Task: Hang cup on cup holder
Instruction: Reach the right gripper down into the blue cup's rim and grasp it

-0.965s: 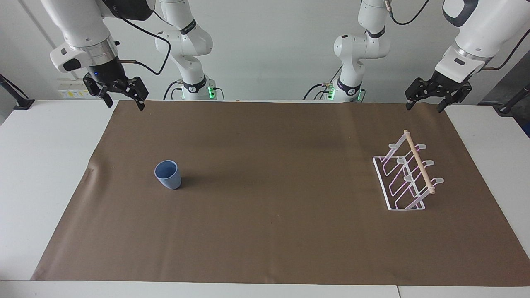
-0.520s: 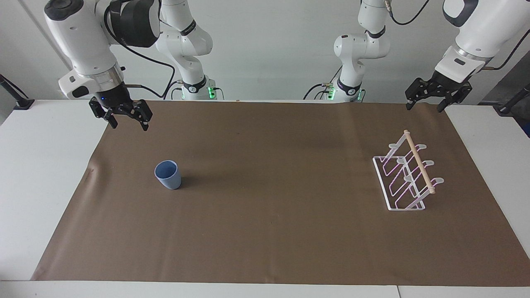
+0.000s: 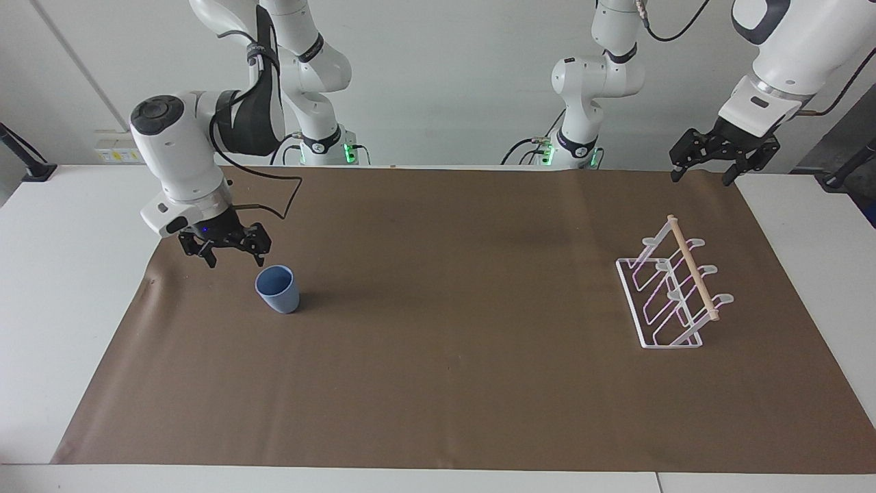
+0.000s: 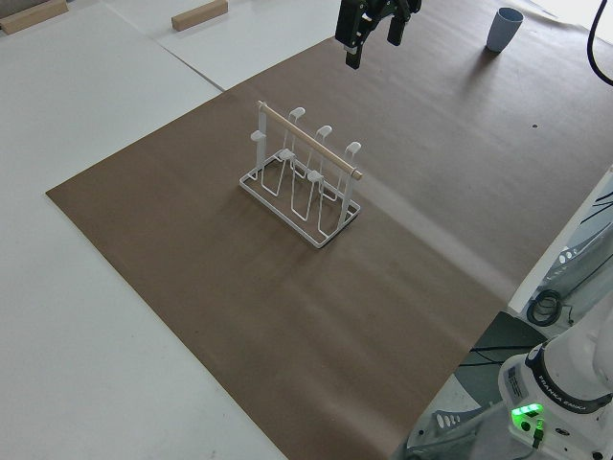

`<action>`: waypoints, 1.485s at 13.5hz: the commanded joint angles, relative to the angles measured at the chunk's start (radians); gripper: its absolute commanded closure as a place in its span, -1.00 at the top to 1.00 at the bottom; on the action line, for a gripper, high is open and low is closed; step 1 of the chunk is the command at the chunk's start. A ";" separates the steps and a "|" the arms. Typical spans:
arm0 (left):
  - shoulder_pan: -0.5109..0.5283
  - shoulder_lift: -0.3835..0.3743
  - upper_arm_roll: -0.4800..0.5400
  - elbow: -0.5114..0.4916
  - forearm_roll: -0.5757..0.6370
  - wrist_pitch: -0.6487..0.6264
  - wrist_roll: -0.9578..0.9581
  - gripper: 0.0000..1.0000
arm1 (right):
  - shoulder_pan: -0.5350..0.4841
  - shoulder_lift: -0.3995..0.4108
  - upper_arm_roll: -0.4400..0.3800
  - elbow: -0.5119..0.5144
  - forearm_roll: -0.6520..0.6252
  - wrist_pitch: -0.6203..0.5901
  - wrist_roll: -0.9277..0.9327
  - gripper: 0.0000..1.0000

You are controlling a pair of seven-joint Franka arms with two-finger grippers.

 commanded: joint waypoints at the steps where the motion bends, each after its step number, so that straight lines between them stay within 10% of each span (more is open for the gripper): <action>1: 0.002 -0.006 0.001 -0.006 0.010 -0.012 0.003 1.00 | -0.012 -0.001 0.002 -0.089 0.019 0.128 -0.079 1.00; 10: 0.002 -0.006 0.001 -0.006 0.010 -0.012 0.003 1.00 | -0.016 0.041 0.002 -0.155 0.087 0.234 -0.138 1.00; 13: 0.002 -0.006 0.001 -0.006 0.008 -0.012 0.003 1.00 | -0.010 0.041 0.002 -0.155 0.088 0.231 -0.147 -0.11; 17: 0.002 -0.006 0.001 -0.006 0.010 -0.012 0.003 1.00 | -0.009 0.041 0.002 -0.149 0.090 0.222 -0.141 -1.00; 20: 0.002 -0.006 0.001 -0.006 0.010 -0.012 0.003 1.00 | -0.004 0.042 0.002 -0.117 0.090 0.175 -0.144 -1.00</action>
